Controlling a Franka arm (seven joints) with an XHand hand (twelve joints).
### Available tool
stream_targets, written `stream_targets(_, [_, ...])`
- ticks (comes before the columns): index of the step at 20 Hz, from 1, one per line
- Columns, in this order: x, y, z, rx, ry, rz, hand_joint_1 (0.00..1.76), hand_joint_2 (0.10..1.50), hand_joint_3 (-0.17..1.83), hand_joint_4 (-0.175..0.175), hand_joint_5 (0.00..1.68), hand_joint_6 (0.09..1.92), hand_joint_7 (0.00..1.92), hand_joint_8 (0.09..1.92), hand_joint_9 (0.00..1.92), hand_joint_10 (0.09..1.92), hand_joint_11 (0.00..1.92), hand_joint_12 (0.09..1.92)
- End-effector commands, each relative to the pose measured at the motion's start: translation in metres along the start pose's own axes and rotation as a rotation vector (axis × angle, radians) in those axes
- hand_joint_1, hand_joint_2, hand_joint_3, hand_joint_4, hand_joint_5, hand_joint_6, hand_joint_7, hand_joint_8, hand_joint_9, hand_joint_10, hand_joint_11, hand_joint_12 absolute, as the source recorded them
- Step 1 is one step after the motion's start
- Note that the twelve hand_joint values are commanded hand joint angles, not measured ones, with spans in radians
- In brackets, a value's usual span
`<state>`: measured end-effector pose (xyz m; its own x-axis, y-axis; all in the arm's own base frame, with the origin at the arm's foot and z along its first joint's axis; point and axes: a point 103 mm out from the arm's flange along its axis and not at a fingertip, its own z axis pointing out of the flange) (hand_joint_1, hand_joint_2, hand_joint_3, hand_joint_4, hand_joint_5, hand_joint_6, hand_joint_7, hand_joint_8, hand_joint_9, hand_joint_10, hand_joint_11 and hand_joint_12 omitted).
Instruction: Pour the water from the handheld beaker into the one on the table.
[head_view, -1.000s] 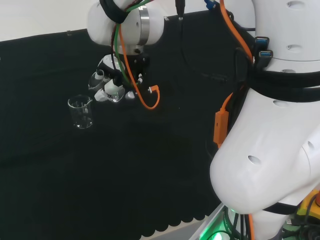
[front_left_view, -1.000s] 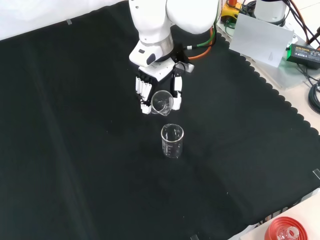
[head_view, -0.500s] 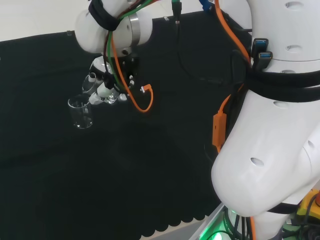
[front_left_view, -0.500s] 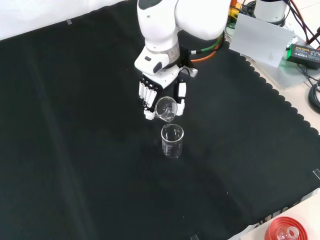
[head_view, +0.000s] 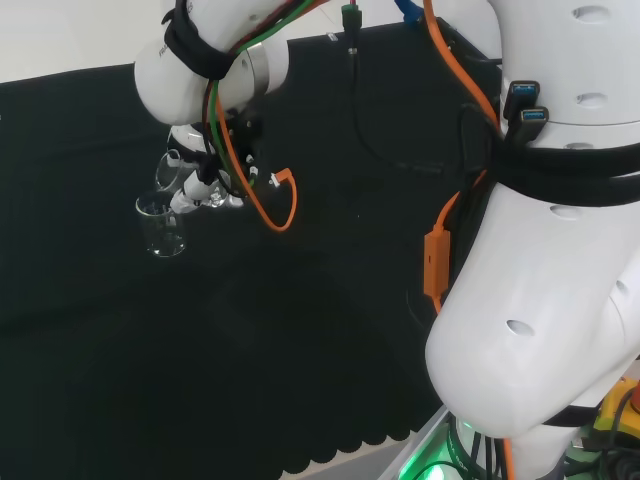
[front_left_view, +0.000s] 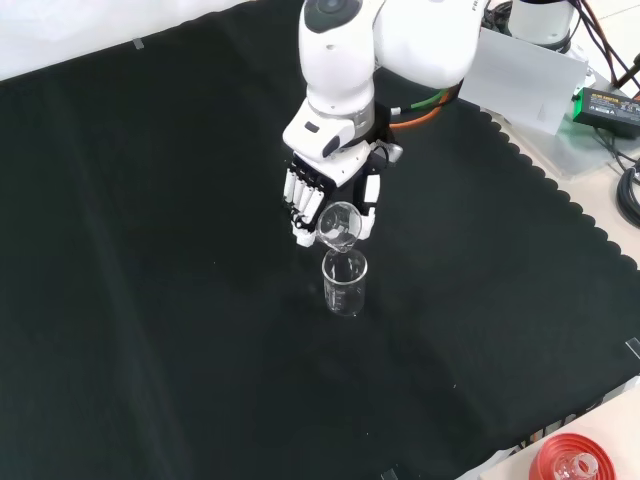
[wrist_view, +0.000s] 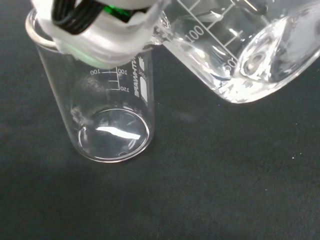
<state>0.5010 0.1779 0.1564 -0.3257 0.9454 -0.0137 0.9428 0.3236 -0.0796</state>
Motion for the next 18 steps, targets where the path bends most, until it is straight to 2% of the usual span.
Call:
stream_targets(1, [0.006, 0.001, 0.0001, 0.003, -0.052, -0.006, 1.3, 1.1, -0.17, -0.175, 1.16, 0.73, 1.21, 0.72, 1.33, 0.88, 1.07, 0.86])
stream_targets(18, [0.0013, 0.0067, -0.0084, 0.031, -0.168, 0.018, 1.3, 1.1, -0.17, -0.175, 1.16, 0.73, 1.21, 0.73, 1.33, 0.89, 1.07, 0.86])
